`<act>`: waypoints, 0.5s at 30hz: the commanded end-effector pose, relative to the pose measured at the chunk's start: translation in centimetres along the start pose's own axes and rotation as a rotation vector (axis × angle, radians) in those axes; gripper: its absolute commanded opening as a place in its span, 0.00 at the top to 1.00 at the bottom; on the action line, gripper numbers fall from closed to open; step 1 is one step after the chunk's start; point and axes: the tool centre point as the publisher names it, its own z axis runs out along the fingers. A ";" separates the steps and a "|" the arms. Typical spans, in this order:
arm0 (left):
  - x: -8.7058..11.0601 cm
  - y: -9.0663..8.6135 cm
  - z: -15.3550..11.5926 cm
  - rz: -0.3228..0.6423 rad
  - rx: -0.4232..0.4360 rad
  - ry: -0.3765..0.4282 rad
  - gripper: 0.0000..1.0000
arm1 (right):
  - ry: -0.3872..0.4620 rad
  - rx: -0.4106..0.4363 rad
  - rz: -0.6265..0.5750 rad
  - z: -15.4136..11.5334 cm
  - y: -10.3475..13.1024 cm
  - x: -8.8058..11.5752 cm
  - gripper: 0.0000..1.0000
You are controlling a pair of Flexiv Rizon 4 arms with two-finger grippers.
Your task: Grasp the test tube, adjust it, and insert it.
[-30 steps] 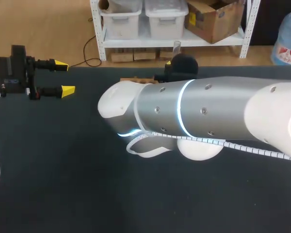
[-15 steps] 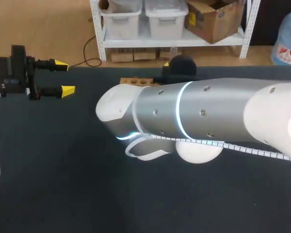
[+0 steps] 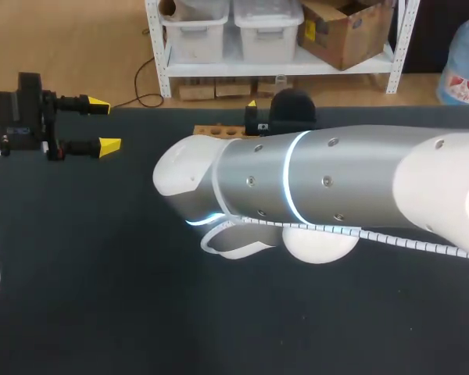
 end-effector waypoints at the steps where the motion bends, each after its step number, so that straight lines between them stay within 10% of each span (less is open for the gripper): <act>1: 0.2 -0.1 0.0 0.004 -0.003 -0.006 0.00 | 0.039 -0.057 -0.003 -0.8 -0.6 -0.9 0.00; 15: 0.2 -0.1 0.0 0.004 -0.003 -0.006 0.00 | 0.142 -0.295 -0.071 -3.9 -1.5 -1.7 0.00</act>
